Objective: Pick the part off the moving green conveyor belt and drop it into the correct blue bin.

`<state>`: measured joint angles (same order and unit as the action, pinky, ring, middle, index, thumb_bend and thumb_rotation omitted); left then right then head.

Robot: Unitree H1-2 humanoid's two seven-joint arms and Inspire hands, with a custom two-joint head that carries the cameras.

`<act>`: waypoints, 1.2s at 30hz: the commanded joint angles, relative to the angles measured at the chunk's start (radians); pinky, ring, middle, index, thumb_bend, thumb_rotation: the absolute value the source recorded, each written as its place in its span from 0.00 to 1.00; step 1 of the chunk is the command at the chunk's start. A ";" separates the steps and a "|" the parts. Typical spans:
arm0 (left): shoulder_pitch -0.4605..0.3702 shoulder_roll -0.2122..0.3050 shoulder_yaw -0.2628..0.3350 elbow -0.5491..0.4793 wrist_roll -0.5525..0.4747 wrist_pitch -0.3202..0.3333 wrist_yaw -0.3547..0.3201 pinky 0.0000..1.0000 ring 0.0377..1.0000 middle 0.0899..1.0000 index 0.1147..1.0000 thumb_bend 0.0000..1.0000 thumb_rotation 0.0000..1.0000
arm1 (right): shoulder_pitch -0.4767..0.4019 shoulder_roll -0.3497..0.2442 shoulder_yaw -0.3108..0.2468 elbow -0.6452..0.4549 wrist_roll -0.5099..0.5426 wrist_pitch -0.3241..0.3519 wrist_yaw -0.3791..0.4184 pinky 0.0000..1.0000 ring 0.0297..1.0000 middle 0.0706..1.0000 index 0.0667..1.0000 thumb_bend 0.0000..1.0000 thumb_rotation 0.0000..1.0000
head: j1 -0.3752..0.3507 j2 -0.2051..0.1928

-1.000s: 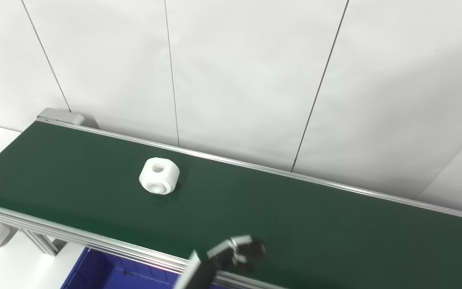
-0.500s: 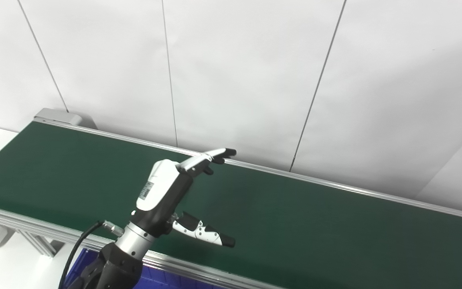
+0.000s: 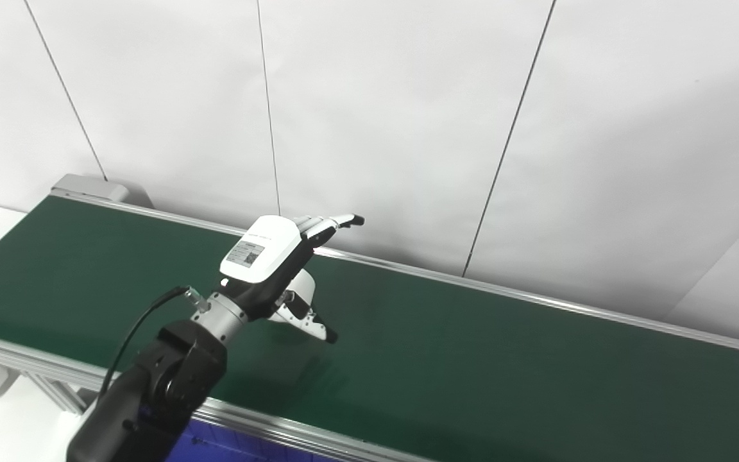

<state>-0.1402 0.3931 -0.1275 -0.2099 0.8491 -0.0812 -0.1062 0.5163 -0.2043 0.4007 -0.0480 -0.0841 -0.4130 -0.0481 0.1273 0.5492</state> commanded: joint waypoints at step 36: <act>-0.295 0.043 -0.232 0.425 0.084 0.081 -0.179 0.71 0.74 0.73 0.67 0.92 0.13 | 0.025 0.005 0.013 -0.068 -0.004 -0.056 0.018 0.90 0.92 0.92 0.88 0.97 0.97 | -0.019 0.037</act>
<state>-0.3897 0.4334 -0.3627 0.2217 0.9151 -0.0255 -0.3102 0.5291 -0.2040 0.4120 -0.0804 -0.1023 -0.4130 -0.0464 0.1074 0.5844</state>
